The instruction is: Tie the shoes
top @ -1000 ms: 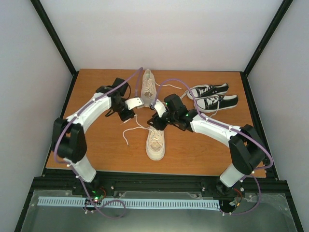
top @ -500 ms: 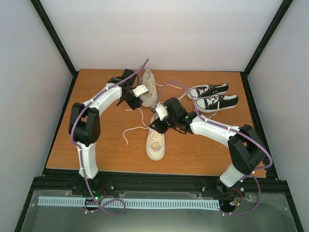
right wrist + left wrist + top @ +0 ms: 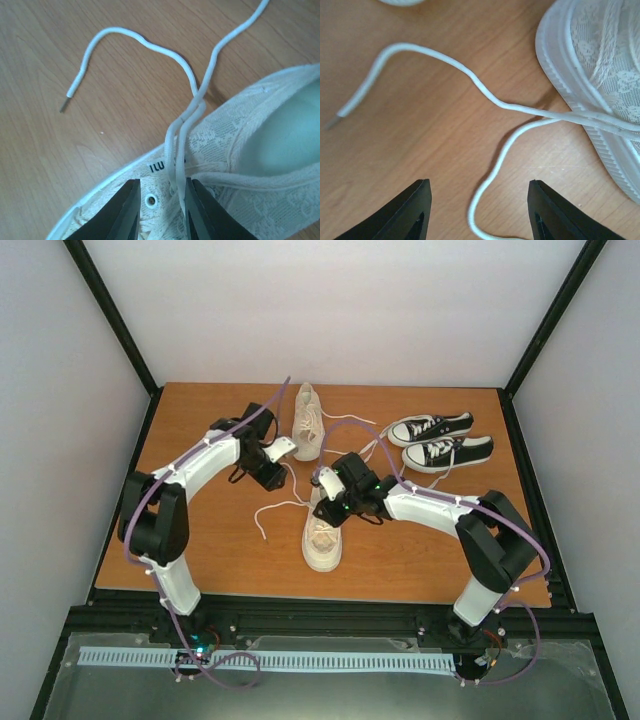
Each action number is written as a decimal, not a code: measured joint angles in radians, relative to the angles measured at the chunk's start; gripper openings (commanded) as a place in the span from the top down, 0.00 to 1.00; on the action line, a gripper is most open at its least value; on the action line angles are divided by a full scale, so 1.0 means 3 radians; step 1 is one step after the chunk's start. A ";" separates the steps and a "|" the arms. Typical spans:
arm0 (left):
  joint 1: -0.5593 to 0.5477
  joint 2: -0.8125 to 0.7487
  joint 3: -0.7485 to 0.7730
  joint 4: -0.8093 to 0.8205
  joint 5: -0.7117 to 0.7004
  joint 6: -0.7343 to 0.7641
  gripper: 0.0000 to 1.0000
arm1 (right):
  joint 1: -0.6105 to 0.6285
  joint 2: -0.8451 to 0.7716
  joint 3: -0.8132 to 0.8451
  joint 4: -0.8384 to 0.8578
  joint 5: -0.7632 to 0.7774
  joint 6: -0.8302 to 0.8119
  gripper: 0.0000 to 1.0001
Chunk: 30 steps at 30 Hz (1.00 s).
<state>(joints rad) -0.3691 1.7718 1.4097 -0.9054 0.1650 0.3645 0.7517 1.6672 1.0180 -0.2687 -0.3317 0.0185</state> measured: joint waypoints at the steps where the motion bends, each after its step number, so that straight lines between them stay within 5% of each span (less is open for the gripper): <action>1: -0.0008 0.0022 -0.0034 0.0001 0.0029 -0.0036 0.44 | 0.0001 0.0022 0.0001 -0.0005 0.0013 -0.0006 0.74; 16: -0.0051 0.0673 0.0033 0.0174 0.0261 -0.0497 0.26 | 0.0015 0.0058 0.0033 -0.0095 0.0286 -0.0076 0.87; 25: -0.0079 0.0949 0.0206 0.0318 0.0047 -0.0628 0.41 | 0.0085 0.0048 0.0033 -0.0116 0.0421 -0.0146 0.80; 30: -0.0089 0.0996 0.0251 0.0371 -0.0065 -0.0635 0.62 | 0.0197 0.0066 0.0085 -0.0150 0.0694 -0.0252 0.86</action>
<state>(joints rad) -0.3958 2.0705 1.4849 -0.7940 0.1455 0.1741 0.8108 1.6871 1.0435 -0.3138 -0.1234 -0.0570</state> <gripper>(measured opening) 0.488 0.187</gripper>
